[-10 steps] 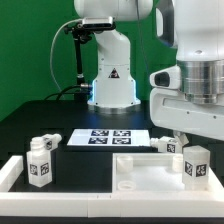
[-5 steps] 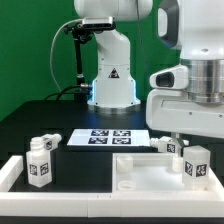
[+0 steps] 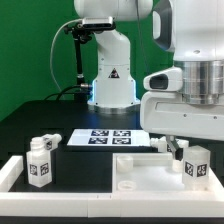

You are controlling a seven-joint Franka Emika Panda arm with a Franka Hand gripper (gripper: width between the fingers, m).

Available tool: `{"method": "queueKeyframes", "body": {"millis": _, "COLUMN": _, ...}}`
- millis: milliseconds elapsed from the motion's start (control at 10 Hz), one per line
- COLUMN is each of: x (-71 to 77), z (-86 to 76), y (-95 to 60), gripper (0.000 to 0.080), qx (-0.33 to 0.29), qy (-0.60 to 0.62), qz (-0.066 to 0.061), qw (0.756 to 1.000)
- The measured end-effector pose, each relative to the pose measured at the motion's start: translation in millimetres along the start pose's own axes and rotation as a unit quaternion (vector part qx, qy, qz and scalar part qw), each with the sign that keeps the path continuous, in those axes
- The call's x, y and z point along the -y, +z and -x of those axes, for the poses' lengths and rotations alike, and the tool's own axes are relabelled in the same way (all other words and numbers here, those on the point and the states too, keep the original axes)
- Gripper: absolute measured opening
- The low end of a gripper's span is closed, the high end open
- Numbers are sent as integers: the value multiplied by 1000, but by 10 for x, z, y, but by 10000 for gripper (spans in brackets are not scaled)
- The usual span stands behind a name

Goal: Assemble one leg

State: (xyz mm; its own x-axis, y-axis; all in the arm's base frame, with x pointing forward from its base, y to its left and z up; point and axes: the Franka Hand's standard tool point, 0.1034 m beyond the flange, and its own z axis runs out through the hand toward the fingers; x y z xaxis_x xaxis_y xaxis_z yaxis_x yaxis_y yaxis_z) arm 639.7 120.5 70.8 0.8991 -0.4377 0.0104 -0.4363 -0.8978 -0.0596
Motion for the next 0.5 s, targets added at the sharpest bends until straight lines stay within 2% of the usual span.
{"method": "queueKeyframes", "body": {"millis": 200, "x": -23, "z": -53, "y": -44, "gripper": 649, "qx": -5, "qy": -149, "qz": 6, "qw": 989}}
{"method": "queueKeyframes", "body": {"millis": 300, "x": -26, "z": -69, "y": -53, "gripper": 649, "qx": -6, "qy": -232, "qz": 8, "qw": 973}}
{"method": "queueKeyframes", "body": {"millis": 500, "x": -18, "z": -60, "y": -48, "gripper": 649, "qx": -6, "qy": -309, "qz": 9, "qw": 951}}
